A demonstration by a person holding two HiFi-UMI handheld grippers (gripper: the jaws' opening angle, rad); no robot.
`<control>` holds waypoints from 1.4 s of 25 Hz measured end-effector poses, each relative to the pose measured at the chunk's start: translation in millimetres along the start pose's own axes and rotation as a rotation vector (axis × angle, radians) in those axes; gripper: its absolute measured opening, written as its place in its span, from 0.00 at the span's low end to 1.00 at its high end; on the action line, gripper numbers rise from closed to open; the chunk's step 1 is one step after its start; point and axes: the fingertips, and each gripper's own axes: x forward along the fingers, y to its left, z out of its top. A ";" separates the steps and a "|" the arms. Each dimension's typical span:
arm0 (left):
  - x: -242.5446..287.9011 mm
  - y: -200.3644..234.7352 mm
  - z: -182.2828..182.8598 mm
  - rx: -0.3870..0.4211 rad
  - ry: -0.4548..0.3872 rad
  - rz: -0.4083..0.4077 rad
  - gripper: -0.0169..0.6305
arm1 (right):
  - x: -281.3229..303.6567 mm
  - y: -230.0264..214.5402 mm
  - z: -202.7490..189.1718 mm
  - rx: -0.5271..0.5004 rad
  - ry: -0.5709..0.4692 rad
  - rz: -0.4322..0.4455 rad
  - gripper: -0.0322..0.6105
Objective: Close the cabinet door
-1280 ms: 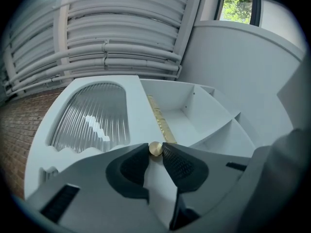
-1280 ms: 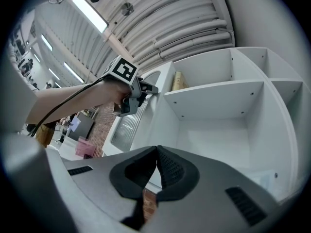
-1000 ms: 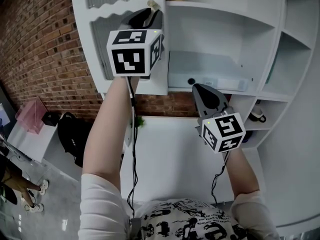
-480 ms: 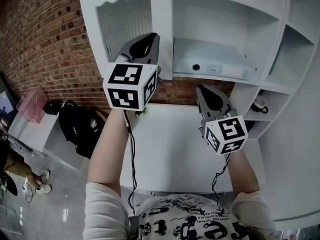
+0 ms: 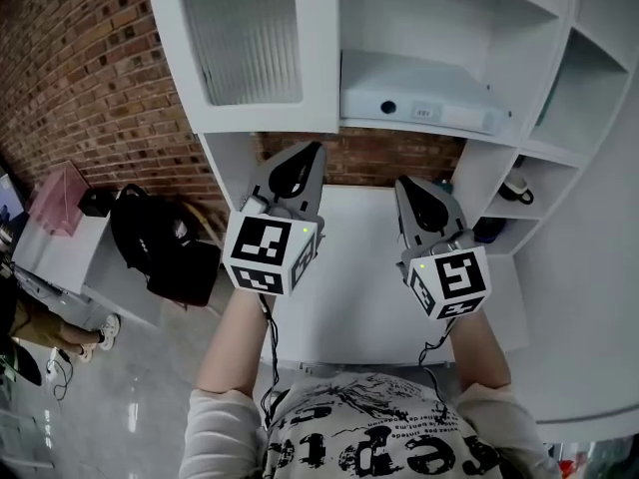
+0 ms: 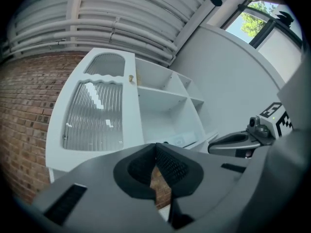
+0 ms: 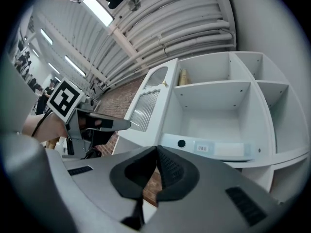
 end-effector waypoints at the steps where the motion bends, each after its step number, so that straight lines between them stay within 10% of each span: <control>1: -6.1 -3.7 -10.0 -0.010 0.012 -0.005 0.05 | -3.4 2.0 -3.3 -0.001 0.003 -0.002 0.07; 12: -55.2 -39.7 -92.7 -0.075 0.121 -0.050 0.05 | -32.7 7.9 -57.0 0.067 0.068 -0.023 0.07; 35: -61.8 -55.8 -95.0 -0.068 0.127 -0.087 0.05 | -42.5 11.4 -71.9 0.132 0.064 0.037 0.07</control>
